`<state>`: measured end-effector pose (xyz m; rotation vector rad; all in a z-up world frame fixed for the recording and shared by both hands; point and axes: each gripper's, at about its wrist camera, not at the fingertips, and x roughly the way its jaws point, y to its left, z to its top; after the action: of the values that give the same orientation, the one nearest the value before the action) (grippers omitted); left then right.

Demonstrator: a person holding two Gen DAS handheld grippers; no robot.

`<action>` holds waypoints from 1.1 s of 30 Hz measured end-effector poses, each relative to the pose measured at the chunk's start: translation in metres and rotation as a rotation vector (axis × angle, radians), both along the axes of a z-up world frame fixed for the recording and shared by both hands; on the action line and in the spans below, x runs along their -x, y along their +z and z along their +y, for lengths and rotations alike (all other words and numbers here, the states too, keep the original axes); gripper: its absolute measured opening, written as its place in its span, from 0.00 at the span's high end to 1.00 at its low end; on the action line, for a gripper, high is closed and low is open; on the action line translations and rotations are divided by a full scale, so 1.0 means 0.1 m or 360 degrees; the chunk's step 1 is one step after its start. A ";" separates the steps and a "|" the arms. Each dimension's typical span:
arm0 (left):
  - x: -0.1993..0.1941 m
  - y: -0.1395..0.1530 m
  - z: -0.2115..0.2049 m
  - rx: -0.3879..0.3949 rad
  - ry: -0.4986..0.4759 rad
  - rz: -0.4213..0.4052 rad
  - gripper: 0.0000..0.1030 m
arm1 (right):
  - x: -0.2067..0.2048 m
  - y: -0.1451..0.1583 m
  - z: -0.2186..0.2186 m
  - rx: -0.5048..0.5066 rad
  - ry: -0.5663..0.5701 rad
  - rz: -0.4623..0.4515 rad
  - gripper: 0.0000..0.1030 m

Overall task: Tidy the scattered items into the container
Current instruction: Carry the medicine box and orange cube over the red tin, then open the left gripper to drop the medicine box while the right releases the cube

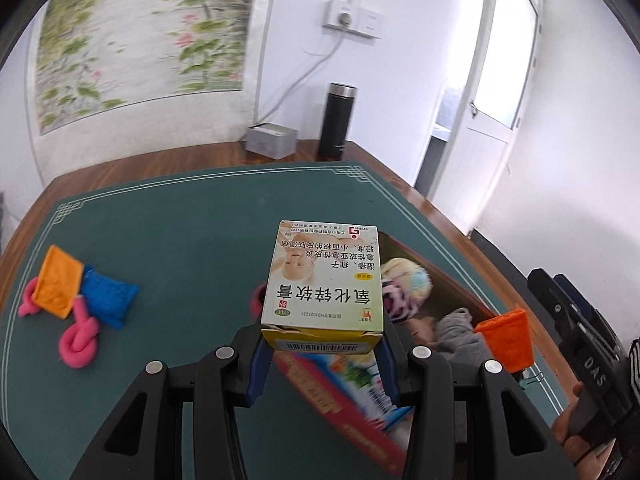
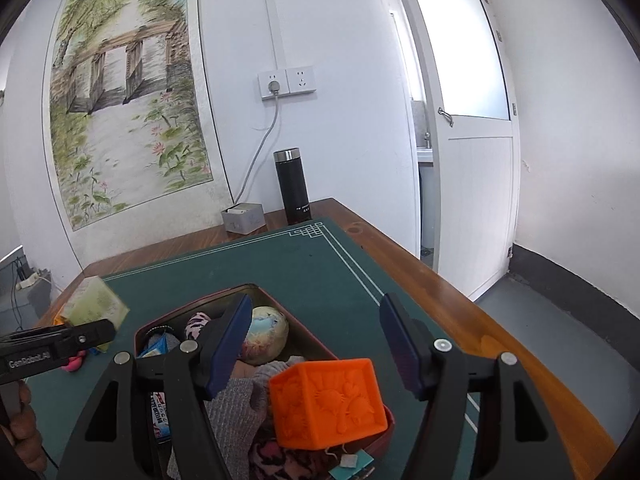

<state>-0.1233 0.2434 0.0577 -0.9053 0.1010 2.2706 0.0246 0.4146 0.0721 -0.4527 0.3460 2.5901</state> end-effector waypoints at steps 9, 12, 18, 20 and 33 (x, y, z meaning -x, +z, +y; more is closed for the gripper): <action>0.08 -0.23 0.59 0.0037 -0.0226 -0.0179 0.55 | 0.00 -0.09 0.08 0.0051 0.0005 -0.0011 0.27; 0.10 -0.32 0.69 0.0078 -0.0225 -0.0179 0.55 | 0.00 -0.09 0.05 0.0039 0.0024 -0.0010 0.27; 0.15 -0.36 0.68 0.0087 -0.0196 -0.0201 0.50 | 0.00 -0.10 0.01 0.0025 0.0045 -0.0017 0.27; 0.12 -0.31 0.61 0.0071 -0.0174 -0.0190 0.29 | 0.00 -0.10 0.01 0.0027 0.0042 -0.0015 0.27; 0.16 -0.06 0.04 -0.0107 -0.0046 -0.0184 0.26 | 0.02 -0.14 -0.03 0.0018 0.0059 -0.0018 0.27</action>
<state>-0.1391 0.2476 0.0520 -0.9907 -0.0136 2.1768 0.0228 0.4116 0.0577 -0.4816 0.3519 2.6216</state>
